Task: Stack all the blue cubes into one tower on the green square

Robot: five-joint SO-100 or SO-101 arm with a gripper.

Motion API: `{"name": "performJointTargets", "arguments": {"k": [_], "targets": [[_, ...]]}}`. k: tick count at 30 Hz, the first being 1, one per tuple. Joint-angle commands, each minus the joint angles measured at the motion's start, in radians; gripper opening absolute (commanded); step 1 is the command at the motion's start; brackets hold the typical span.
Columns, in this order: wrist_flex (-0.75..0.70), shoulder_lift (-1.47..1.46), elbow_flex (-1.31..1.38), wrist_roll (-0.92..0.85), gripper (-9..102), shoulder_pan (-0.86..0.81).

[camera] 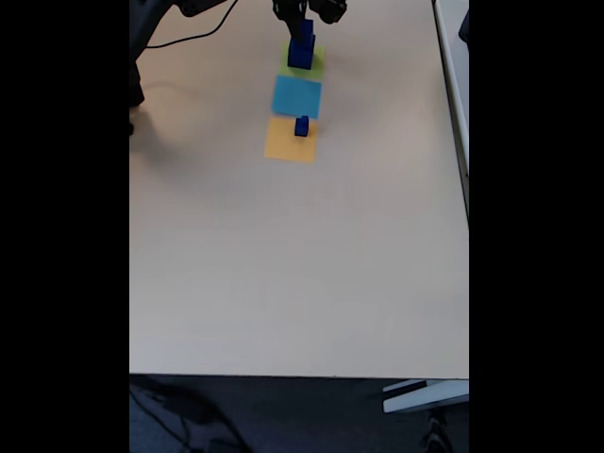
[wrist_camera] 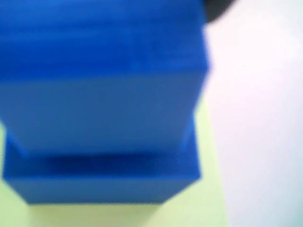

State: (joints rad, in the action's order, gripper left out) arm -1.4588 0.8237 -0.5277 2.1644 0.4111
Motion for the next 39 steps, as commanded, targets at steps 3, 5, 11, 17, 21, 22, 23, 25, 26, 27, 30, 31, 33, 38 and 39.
{"name": "performJointTargets", "arguments": {"k": [3, 5, 11, 17, 21, 22, 23, 25, 26, 27, 30, 31, 33, 38, 39], "targets": [[-0.008, 0.057, 0.008, -0.002, 6, -0.002], [-0.008, 0.057, 0.008, -0.002, 6, -0.002], [-0.009, 0.058, 0.008, -0.005, 7, -0.002], [-0.012, 0.060, 0.008, -0.006, 8, -0.002], [-0.014, 0.060, 0.008, -0.006, 11, -0.002], [-0.014, 0.060, 0.008, -0.005, 11, -0.002], [-0.014, 0.060, 0.008, -0.005, 11, -0.002], [-0.014, 0.061, 0.008, -0.005, 12, -0.002], [-0.014, 0.061, 0.008, -0.006, 12, -0.002], [-0.014, 0.061, 0.008, -0.005, 12, -0.002], [-0.012, 0.061, 0.008, -0.003, 12, 0.000], [-0.012, 0.061, 0.008, -0.003, 12, 0.000], [-0.012, 0.061, 0.008, -0.003, 14, 0.000], [-0.012, 0.061, 0.009, -0.005, 16, 0.000], [-0.012, 0.061, 0.011, -0.005, 16, 0.000]]}}
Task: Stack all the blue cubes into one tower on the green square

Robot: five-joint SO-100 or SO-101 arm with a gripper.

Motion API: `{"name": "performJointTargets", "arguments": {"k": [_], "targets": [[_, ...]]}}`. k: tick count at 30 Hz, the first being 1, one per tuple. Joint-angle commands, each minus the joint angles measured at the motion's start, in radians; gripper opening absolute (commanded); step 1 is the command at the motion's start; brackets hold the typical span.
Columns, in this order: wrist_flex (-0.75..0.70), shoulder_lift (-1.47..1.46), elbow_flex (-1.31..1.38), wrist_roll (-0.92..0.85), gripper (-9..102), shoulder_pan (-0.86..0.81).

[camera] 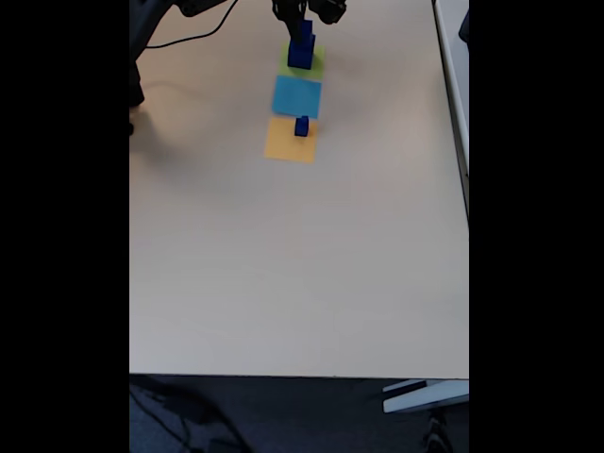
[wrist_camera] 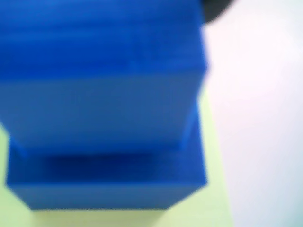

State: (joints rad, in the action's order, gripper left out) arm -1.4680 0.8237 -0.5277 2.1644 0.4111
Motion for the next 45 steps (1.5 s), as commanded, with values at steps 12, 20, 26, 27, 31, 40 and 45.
{"name": "performJointTargets", "arguments": {"k": [12, 20, 26, 27, 31, 40, 45], "targets": [[-0.002, 0.061, 0.012, -0.015, 22, 0.000], [-0.002, 0.061, 0.017, -0.021, 22, 0.000], [-0.002, 0.061, 0.026, -0.037, 22, -0.005], [-0.002, 0.063, 0.026, -0.038, 23, -0.005], [-0.002, 0.066, 0.034, -0.051, 23, -0.008], [0.000, 0.069, 0.054, -0.057, 22, -0.009], [0.000, 0.072, 0.069, -0.075, 22, -0.011]]}}
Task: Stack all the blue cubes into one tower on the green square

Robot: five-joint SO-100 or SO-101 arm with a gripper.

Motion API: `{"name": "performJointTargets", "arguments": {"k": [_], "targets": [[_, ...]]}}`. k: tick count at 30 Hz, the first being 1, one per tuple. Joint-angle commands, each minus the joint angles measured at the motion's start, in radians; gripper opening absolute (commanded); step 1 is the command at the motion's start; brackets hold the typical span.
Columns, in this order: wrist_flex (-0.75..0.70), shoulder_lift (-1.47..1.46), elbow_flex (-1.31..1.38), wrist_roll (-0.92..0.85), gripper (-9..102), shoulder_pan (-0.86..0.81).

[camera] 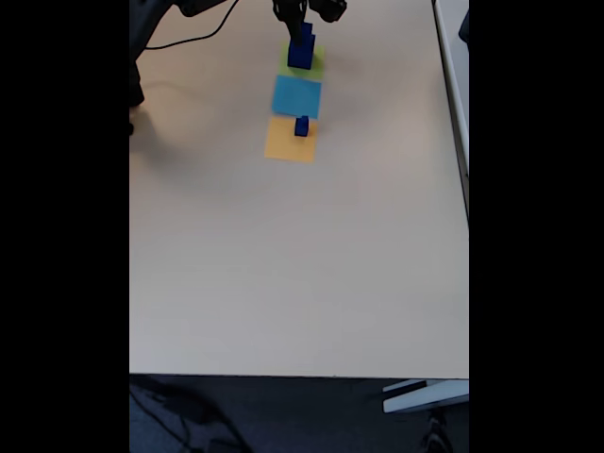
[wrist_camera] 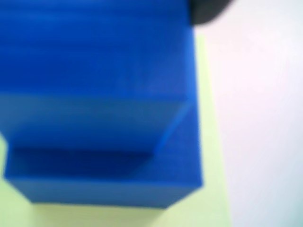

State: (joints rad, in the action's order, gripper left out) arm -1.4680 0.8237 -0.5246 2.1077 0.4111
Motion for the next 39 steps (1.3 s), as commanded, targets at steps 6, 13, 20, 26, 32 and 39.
{"name": "performJointTargets", "arguments": {"k": [6, 13, 20, 26, 32, 39], "targets": [[0.003, 0.084, 0.071, -0.035, 22, -0.014], [0.017, 0.095, 0.072, -0.032, 22, -0.015], [0.026, 0.110, 0.072, -0.035, 22, -0.015], [0.034, 0.115, 0.080, -0.044, 23, -0.015], [0.044, 0.117, 0.086, -0.051, 23, -0.011], [0.049, 0.120, 0.092, -0.046, 24, -0.003]]}}
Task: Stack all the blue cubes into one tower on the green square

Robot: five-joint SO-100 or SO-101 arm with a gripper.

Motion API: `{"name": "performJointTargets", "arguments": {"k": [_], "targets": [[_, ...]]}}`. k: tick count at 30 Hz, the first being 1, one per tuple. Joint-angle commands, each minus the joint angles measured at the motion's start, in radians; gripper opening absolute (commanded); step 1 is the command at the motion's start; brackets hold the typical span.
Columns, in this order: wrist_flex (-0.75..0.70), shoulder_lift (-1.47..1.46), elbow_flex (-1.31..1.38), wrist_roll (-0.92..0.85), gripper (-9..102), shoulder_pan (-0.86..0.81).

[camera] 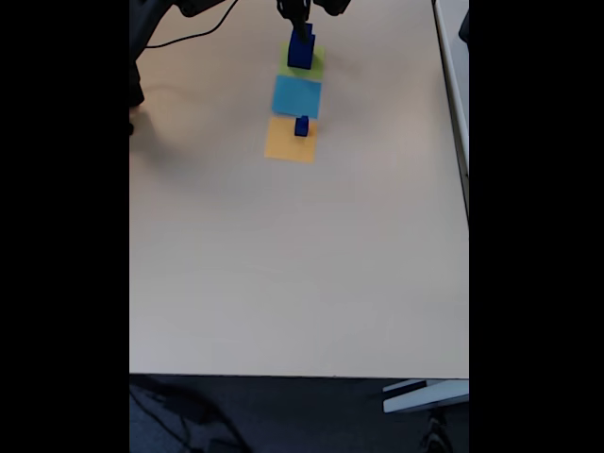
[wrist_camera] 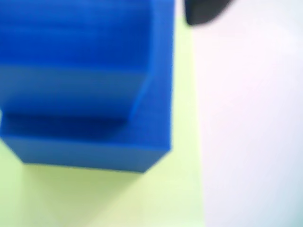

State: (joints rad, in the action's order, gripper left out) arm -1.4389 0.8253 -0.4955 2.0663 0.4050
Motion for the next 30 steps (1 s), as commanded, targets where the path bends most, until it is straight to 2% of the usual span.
{"name": "performJointTargets", "arguments": {"k": [1, 30], "targets": [[0.020, 0.118, 0.063, -0.002, 24, 0.005], [0.011, 0.120, 0.067, -0.006, 24, 0.015]]}}
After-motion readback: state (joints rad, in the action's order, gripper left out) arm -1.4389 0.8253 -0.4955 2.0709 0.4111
